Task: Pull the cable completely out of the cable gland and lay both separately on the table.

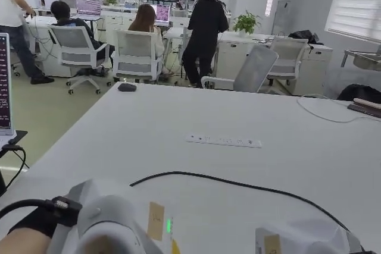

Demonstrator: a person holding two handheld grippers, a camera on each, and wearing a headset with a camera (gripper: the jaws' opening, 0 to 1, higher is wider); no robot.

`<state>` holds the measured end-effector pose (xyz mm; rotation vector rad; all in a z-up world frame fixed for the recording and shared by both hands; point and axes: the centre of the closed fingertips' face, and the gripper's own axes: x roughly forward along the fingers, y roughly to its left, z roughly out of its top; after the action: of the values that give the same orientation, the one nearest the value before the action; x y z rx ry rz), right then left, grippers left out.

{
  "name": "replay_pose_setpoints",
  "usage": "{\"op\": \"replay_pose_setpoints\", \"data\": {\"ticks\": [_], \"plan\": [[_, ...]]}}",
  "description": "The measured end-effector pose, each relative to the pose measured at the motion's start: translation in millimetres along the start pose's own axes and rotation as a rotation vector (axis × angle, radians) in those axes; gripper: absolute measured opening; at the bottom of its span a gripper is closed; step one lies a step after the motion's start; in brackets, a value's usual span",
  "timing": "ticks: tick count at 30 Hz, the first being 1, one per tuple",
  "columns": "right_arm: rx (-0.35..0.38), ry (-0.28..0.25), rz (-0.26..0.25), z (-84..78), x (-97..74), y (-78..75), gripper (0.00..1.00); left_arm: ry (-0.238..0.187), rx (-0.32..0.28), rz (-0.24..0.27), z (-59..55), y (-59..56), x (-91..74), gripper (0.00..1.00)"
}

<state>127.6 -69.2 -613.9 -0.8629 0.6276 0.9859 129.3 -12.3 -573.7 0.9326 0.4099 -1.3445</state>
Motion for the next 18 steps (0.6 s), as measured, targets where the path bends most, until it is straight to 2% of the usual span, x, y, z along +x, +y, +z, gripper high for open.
{"op": "replay_pose_setpoints", "data": {"ticks": [2, 5, 8, 12, 14, 18], "plan": [[0.012, 0.014, 0.000, -4.9, -0.2, -0.8, 0.03, 0.000, -0.001, 0.001, -0.4, 0.3, -0.4, 0.16], [0.023, 0.075, -0.009, -20.4, 0.6, -3.1, 0.03, 0.000, -0.004, 0.006, -1.2, 1.1, -0.8, 0.16], [0.024, 0.104, 0.000, -28.1, 1.3, -2.7, 0.03, -0.002, -0.010, 0.009, -1.6, 2.1, -2.0, 0.16], [0.023, 0.120, 0.015, -28.0, 1.3, -1.1, 0.07, -0.001, -0.012, 0.013, -2.1, 2.3, -3.1, 0.16], [0.022, 0.092, 0.020, -17.2, 1.4, -0.5, 0.15, 0.002, -0.013, 0.013, -3.1, 2.4, -3.1, 0.16], [0.014, -0.018, 0.016, 15.5, 0.4, -2.1, 0.16, 0.004, -0.012, 0.008, -3.0, 0.4, -1.5, 0.16]]}}
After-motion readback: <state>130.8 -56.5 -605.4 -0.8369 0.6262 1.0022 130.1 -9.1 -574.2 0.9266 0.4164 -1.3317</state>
